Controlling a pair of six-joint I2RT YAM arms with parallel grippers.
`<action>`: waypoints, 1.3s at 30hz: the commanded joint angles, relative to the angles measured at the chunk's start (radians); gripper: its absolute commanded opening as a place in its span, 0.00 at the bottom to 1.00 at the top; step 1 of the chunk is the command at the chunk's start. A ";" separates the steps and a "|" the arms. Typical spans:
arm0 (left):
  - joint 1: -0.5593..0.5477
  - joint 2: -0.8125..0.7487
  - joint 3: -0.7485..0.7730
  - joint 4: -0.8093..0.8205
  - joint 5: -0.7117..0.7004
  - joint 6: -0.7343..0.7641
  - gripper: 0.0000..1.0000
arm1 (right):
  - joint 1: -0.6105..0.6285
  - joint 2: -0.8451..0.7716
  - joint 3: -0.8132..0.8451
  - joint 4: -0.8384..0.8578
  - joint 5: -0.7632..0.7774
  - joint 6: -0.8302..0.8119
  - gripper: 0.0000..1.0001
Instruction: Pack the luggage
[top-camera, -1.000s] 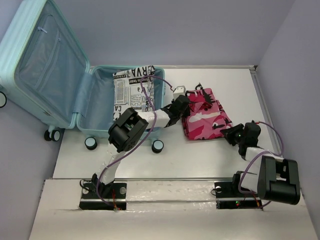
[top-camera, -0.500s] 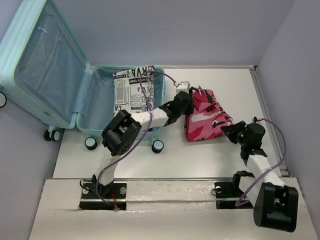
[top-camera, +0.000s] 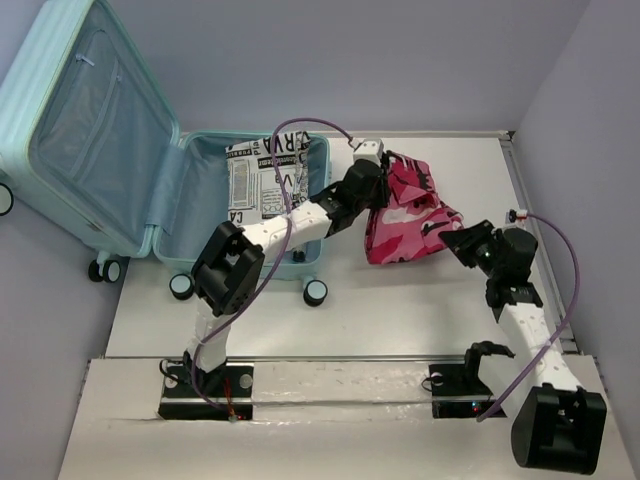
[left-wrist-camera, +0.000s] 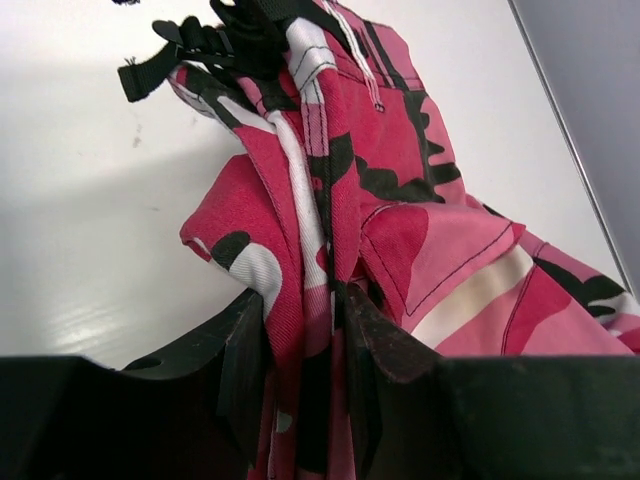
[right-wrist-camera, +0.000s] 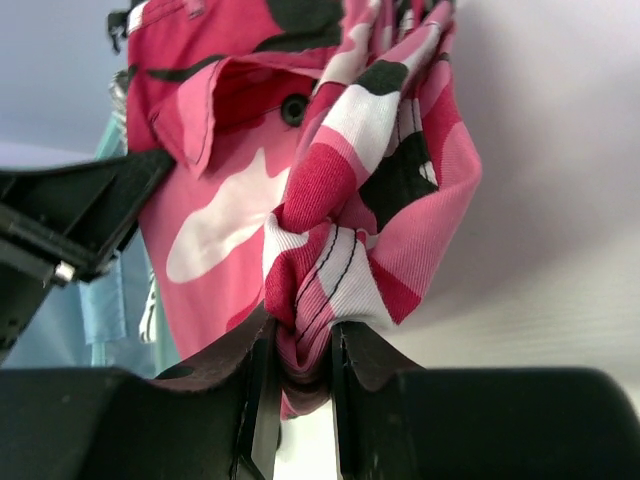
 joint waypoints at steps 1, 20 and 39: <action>0.053 -0.097 0.194 0.010 -0.022 0.076 0.06 | 0.104 0.027 0.141 0.095 0.014 0.024 0.07; 0.599 -0.395 0.051 -0.163 -0.096 0.096 0.16 | 0.823 0.866 0.929 0.154 0.252 -0.065 0.09; 0.664 -0.473 -0.122 -0.194 -0.166 0.096 0.99 | 0.883 1.038 1.126 -0.074 0.308 -0.273 0.89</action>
